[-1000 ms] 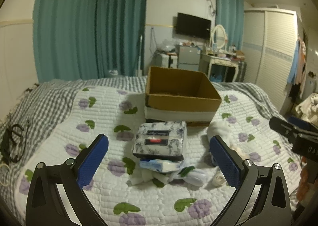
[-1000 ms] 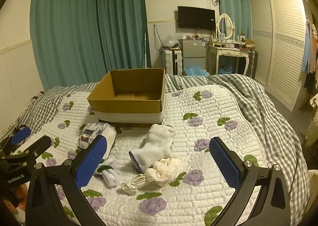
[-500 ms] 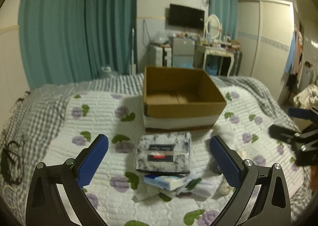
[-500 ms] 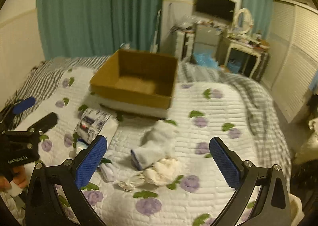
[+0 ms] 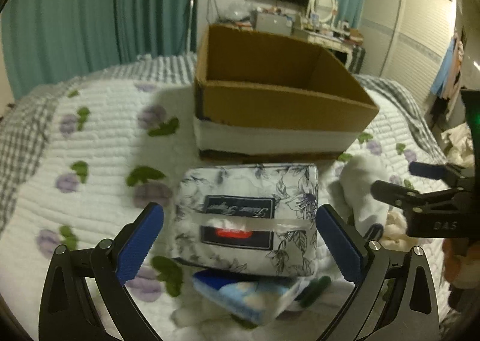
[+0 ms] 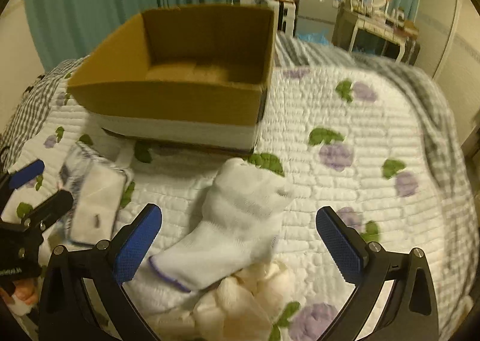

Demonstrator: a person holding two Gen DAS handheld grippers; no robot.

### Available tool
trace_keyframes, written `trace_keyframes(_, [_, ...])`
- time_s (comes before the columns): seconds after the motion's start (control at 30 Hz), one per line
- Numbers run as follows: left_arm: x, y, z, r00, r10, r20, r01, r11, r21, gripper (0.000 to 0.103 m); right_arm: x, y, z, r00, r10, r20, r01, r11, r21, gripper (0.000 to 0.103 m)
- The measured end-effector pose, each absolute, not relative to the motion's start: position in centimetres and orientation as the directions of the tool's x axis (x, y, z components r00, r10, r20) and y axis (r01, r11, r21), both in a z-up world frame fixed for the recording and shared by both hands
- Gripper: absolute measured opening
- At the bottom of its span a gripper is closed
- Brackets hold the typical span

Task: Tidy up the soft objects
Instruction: 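Grasp the floral tissue pack with the left tool while the right tool grasps the white sock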

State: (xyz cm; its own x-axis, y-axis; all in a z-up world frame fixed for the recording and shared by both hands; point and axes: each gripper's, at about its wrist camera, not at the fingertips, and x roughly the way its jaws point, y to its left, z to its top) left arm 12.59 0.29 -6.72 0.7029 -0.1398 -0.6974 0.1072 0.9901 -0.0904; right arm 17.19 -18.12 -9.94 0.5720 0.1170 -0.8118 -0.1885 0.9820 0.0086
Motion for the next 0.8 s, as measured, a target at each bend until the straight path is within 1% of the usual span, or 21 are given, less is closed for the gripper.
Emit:
trace_keyframes(0.07, [13.2, 0.0, -7.5, 0.681, -0.159, -0.715, 0.116, 0.987, -0.11, 0.103, 17.9, -18.3, -11.1, 0.555, 0.137, -0.82, -0.185, 0.982, 0.039, 0.102])
trace_keyframes(0.17, [14.0, -0.4, -8.5, 0.639, -0.195, -0.744, 0.127, 0.981, -0.148, 0.103, 18.6, -18.4, -12.4, 0.534, 0.157, -0.831, -0.19, 0.98, 0.063, 0.096])
trace_keyframes(0.23, [14.1, -0.9, -8.8, 0.628, -0.191, -0.754, 0.14, 0.981, -0.131, 0.103, 18.8, -18.2, -13.2, 0.515, 0.162, -0.842, -0.191, 0.979, 0.072, 0.086])
trace_keyframes(0.3, [14.0, -1.4, -8.9, 0.625, -0.192, -0.757, 0.164, 0.98, -0.113, 0.103, 18.9, -18.2, -13.6, 0.509, 0.139, -0.85, -0.178, 0.982, 0.054, 0.073])
trace_keyframes(0.4, [14.2, -2.3, -9.4, 0.613, -0.135, -0.778, 0.178, 0.984, -0.031, 0.102, 18.7, -18.5, -13.5, 0.511, 0.137, -0.849, -0.166, 0.984, 0.059, 0.06])
trace_keyframes(0.47, [14.5, -2.6, -9.8, 0.602, -0.103, -0.792, 0.176, 0.984, 0.005, 0.091, 18.5, -18.6, -13.0, 0.514, 0.142, -0.846, -0.164, 0.984, 0.066, 0.056])
trace_keyframes(0.5, [14.6, -2.6, -10.0, 0.601, -0.092, -0.794, 0.176, 0.984, 0.02, 0.089, 18.3, -18.7, -12.7, 0.515, 0.143, -0.845, -0.166, 0.984, 0.065, 0.054])
trace_keyframes(0.53, [14.6, -2.5, -10.2, 0.601, -0.079, -0.796, 0.179, 0.983, 0.037, 0.085, 18.2, -18.6, -12.4, 0.52, 0.143, -0.842, -0.171, 0.983, 0.061, 0.053])
trace_keyframes(0.6, [14.3, -2.2, -10.2, 0.602, -0.099, -0.792, 0.196, 0.98, 0.027, 0.076, 17.8, -18.3, -11.8, 0.529, 0.141, -0.837, -0.184, 0.982, 0.049, 0.052])
trace_keyframes(0.67, [13.7, -1.6, -9.8, 0.608, -0.126, -0.784, 0.213, 0.977, 0.008, 0.065, 17.2, -18.1, -11.2, 0.536, 0.145, -0.832, -0.194, 0.98, 0.045, 0.051])
trace_keyframes(0.7, [13.4, -1.5, -9.6, 0.61, -0.136, -0.781, 0.223, 0.975, 0.004, 0.063, 16.9, -17.9, -10.9, 0.538, 0.148, -0.83, -0.199, 0.979, 0.045, 0.051])
trace_keyframes(0.73, [12.9, -1.4, -9.2, 0.613, -0.146, -0.776, 0.231, 0.973, 0.0, 0.058, 16.5, -17.7, -10.6, 0.542, 0.148, -0.827, -0.205, 0.978, 0.041, 0.05])
trace_keyframes(0.8, [12.5, -1.0, -8.5, 0.615, -0.165, -0.771, 0.238, 0.971, -0.018, 0.055, 15.8, -17.3, -9.8, 0.548, 0.147, -0.823, -0.217, 0.976, 0.03, 0.05])
